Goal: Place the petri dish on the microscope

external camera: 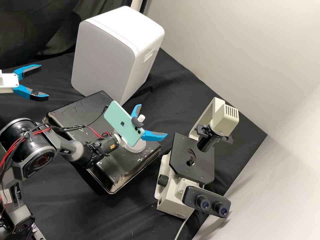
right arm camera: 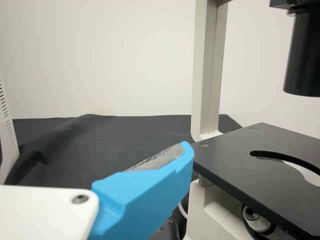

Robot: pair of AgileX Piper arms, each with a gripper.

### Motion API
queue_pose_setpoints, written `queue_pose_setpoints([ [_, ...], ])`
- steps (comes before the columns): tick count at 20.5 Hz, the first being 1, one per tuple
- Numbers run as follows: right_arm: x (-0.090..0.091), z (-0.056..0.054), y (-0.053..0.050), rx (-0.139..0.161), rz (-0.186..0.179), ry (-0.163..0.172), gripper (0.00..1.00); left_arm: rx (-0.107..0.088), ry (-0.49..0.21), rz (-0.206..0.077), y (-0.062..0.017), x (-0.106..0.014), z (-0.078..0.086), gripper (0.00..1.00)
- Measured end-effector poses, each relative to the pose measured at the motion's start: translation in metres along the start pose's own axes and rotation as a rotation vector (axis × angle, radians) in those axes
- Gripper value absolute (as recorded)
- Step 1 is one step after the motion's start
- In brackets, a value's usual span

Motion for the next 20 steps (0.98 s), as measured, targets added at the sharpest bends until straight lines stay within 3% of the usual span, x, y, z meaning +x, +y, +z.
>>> queue_pose_setpoints([
  [12,-0.002,0.002,-0.001,0.0,-0.001,-0.001,1.0,0.0,0.0,0.0,0.0,0.0,0.0,1.0],
  [17,-0.018,0.011,-0.013,0.005,-0.021,-0.023,1.0,0.001,0.0,-0.001,-0.0001,0.0,0.0,1.0],
  [20,-0.026,0.009,-0.021,0.005,-0.037,0.0,1.0,0.001,0.0,-0.001,-0.0001,0.0,0.0,1.0],
])
